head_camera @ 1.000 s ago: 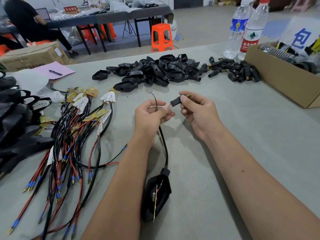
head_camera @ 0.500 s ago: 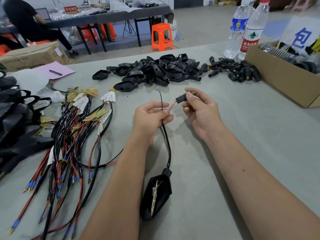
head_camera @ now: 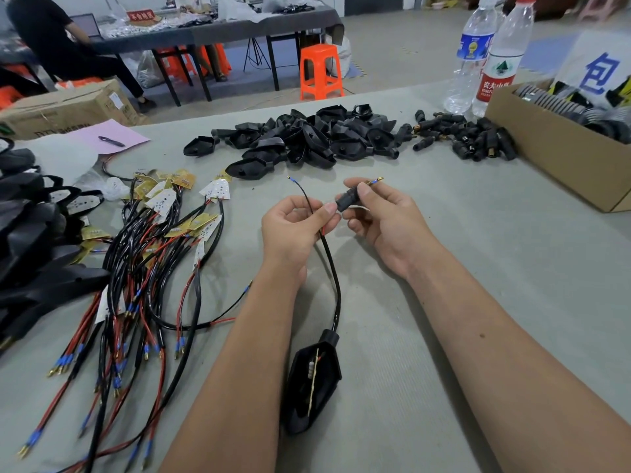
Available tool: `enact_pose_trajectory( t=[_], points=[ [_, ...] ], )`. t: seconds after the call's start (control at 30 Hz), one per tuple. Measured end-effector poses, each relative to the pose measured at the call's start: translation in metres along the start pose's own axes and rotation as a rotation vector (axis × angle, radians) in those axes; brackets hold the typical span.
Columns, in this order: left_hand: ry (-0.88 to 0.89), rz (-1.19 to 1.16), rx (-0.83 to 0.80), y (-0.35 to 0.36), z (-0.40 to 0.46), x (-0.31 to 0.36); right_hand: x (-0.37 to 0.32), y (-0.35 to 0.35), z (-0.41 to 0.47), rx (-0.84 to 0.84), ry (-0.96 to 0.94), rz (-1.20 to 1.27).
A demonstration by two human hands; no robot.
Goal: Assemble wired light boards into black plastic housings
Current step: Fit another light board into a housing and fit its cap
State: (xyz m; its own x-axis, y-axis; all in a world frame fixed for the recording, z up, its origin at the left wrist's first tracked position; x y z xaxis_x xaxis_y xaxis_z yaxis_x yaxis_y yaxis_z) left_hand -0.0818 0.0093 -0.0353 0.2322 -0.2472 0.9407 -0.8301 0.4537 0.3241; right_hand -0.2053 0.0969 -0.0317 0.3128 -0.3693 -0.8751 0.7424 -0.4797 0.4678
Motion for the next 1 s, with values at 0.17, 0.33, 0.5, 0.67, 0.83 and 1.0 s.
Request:
enact_pose_trajectory(
  t=[0.17,0.33,0.5,0.67,0.83,1.0],
  points=[
    [-0.015,0.012,-0.017,0.0,-0.001,0.001,0.0,0.002,-0.001,0.023,0.013,0.006],
    [-0.037,-0.11,0.008,0.003,-0.001,0.007,0.0,0.001,0.0,0.13,-0.035,-0.008],
    [-0.047,-0.401,0.075,-0.009,0.002,0.019,-0.002,-0.003,0.0,0.177,-0.053,0.015],
    [0.003,-0.146,0.165,-0.017,0.003,0.021,-0.002,-0.003,0.001,0.181,-0.035,0.034],
    [0.111,0.124,0.109,-0.009,0.0,0.017,-0.001,-0.005,0.001,0.194,-0.022,0.074],
    [0.218,0.273,0.109,-0.013,0.003,0.018,-0.002,-0.006,0.002,0.213,-0.01,0.104]
  ],
)
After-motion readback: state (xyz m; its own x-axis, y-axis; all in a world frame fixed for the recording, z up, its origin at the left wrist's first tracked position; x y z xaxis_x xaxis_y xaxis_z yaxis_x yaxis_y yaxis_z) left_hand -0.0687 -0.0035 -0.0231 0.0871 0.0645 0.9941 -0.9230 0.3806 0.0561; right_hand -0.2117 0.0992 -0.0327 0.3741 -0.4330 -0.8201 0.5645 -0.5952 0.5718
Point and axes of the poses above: each hand's wrist, its own z-axis towards the middle knuckle, its own y-axis out of the palm, x = y × z, the point moved 2 cm from there along z, towards the middle knuckle, and after that the axes turned 6 degrees about -y, right-handed, at the moved point
